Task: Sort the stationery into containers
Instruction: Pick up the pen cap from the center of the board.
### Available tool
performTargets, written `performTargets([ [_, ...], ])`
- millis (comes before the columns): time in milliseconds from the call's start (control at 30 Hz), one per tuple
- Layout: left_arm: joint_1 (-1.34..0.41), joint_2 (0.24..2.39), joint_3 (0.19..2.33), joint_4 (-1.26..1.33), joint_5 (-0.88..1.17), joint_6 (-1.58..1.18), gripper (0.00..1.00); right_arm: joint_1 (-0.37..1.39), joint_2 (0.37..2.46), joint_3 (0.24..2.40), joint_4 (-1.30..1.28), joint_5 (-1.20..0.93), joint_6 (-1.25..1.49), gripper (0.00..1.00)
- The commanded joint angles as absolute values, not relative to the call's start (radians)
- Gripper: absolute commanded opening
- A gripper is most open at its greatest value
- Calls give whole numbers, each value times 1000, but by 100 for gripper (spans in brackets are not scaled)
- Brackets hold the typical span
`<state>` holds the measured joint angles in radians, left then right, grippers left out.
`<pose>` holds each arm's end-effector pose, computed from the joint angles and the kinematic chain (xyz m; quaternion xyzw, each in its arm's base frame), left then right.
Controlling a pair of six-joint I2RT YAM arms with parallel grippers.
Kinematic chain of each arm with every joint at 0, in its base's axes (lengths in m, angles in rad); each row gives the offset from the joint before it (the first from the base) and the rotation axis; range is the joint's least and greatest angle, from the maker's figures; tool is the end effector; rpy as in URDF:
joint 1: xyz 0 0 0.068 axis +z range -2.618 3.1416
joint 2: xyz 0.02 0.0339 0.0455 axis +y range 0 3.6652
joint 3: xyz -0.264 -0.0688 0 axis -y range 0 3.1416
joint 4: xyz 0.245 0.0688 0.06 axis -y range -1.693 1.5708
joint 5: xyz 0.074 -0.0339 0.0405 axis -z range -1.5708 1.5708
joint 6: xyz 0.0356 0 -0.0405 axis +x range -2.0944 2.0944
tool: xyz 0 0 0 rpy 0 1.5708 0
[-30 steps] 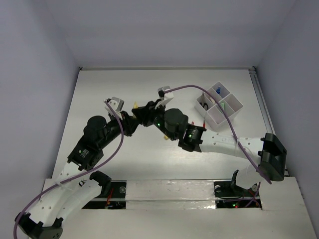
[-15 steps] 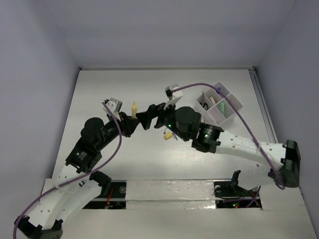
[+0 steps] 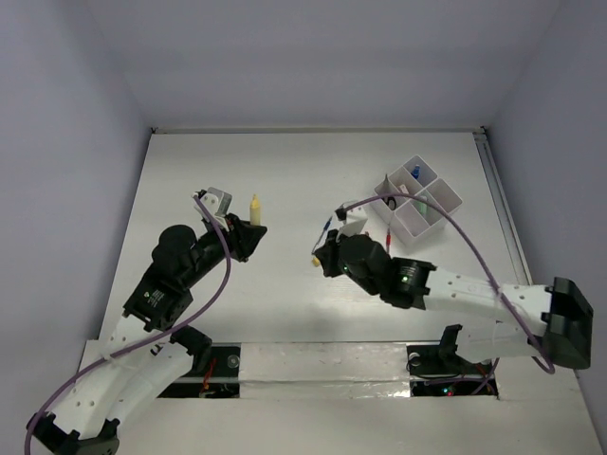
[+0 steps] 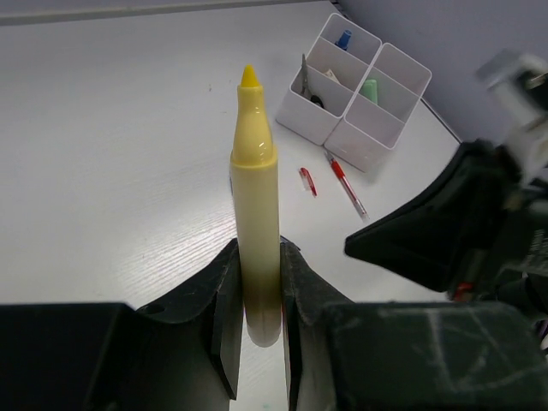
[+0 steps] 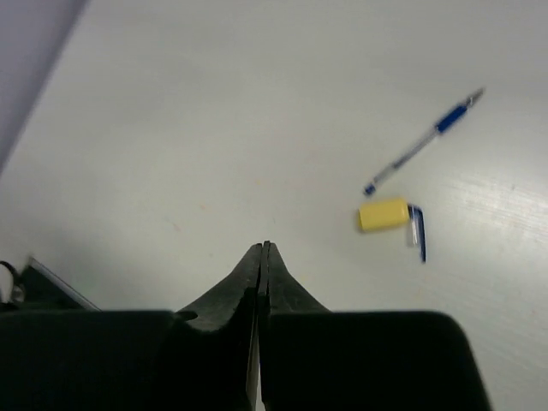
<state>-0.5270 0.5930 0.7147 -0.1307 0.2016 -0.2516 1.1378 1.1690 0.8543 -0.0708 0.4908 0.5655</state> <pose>0.1225 -0.0795 0.3494 0.1672 0.6903 -0.3319 0.6208 0.1268 0.2344 0.2981 -0.0969 0.8102 0.2749 0.5085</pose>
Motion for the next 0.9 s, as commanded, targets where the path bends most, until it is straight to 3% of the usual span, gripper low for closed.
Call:
performTargets([
  [0, -522, 592, 724, -86, 204, -239, 0, 1106, 1248, 842, -117, 508, 656, 0],
  [100, -522, 588, 724, -84, 201, -241, 0, 1033, 1345, 825, -80, 412, 681, 0],
  [133, -522, 586, 723, -86, 202, -241, 0, 1014, 1367, 818, -45, 387, 686, 5],
  [200, -522, 584, 723, -86, 202, -241, 0, 963, 1422, 805, -12, 321, 701, 28],
  [233, -522, 584, 723, -86, 201, -241, 0, 954, 1437, 802, 23, 308, 701, 49],
  [333, -522, 588, 724, -86, 204, -241, 0, 928, 1505, 827, 41, 278, 704, 68],
  [533, -522, 581, 723, -87, 203, -241, 0, 908, 1600, 850, 75, 233, 725, 70],
  [867, -522, 580, 723, -87, 206, -241, 0, 888, 1683, 888, 69, 253, 742, 64],
])
